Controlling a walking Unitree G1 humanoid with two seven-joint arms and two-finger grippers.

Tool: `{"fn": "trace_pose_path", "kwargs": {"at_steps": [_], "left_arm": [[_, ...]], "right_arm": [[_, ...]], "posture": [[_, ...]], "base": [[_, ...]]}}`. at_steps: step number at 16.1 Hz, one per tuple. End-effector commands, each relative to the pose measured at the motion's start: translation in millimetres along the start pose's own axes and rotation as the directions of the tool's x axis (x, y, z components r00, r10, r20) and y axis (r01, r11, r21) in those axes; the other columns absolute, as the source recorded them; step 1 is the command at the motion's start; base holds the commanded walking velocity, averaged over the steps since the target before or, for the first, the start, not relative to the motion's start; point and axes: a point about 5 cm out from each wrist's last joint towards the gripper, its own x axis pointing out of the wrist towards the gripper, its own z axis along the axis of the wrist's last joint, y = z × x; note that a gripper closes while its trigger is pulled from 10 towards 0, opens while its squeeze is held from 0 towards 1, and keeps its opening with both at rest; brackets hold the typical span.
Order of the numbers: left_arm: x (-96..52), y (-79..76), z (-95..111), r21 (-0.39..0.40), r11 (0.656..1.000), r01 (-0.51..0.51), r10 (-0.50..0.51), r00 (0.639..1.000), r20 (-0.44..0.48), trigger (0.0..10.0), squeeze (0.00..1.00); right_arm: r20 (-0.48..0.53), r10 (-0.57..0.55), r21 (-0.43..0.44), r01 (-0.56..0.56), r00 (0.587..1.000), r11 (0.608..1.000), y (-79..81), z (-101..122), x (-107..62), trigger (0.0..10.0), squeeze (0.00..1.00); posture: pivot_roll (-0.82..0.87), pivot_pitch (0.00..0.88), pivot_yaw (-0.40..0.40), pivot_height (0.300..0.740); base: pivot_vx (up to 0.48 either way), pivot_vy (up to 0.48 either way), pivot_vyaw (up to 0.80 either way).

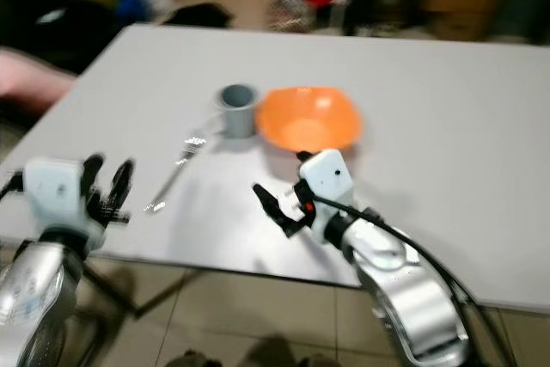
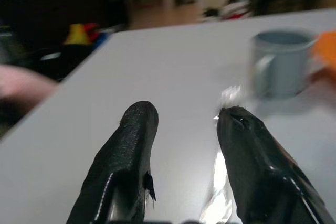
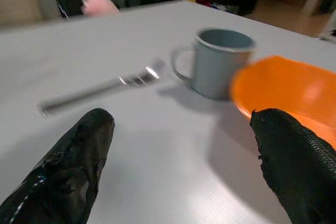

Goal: Setting the table

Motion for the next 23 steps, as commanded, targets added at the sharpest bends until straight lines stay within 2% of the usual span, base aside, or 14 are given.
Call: {"fn": "trace_pose_path", "kwargs": {"at_steps": [1,2,3,5,9,23], "left_arm": [[-7.3,-4.8,4,0.024,1.000,0.001,-0.002,1.000,0.023,10.0,0.00],[-11.4,-6.8,2,0.020,1.000,-0.003,0.003,1.000,0.012,10.0,0.00],[-15.4,-9.2,0,0.030,1.000,-0.003,0.002,1.000,0.001,10.0,0.00],[-20.2,-9.9,-2,0.019,1.000,-0.020,0.021,1.000,-0.006,10.0,0.00],[-21.3,-8.6,-1,0.044,0.999,-0.026,0.026,1.000,0.000,10.0,0.00],[-18.7,-11.4,-5,0.069,0.998,-0.010,0.013,0.999,-0.041,10.0,0.00]], "right_arm": [[-0.007,-0.027,0.034,0.027,1.000,0.999,-4.5,-6,-2.7,10.0,0.51],[-0.009,-0.011,0.049,0.012,1.000,0.999,-2.8,-8,-4.3,10.0,0.61],[-0.008,0.003,0.065,-0.003,1.000,0.998,-0.5,-11,-5.4,10.0,0.80],[-0.001,0.029,0.083,-0.029,1.000,0.996,4.1,-15,-5.5,10.0,1.00],[-0.009,0.087,0.128,-0.085,0.996,0.988,10.0,-17,-4.1,10.0,1.00],[0.009,0.055,0.155,-0.056,0.998,0.986,5.5,-19,-2.3,10.0,1.00]], "posture": [[-0.04,0.003,0.054,0.740],[-0.03,0.005,0.050,0.740],[-0.03,0.007,0.047,0.740],[-0.03,0.006,0.045,0.740],[-0.02,0.003,0.036,0.740],[-0.01,0.007,0.047,0.740]], "base": [[0.000,0.000,0.80],[0.000,0.000,0.80],[0.000,0.000,0.80],[0.000,0.000,0.80],[0.000,0.000,0.80],[0.000,0.000,0.80]]}}
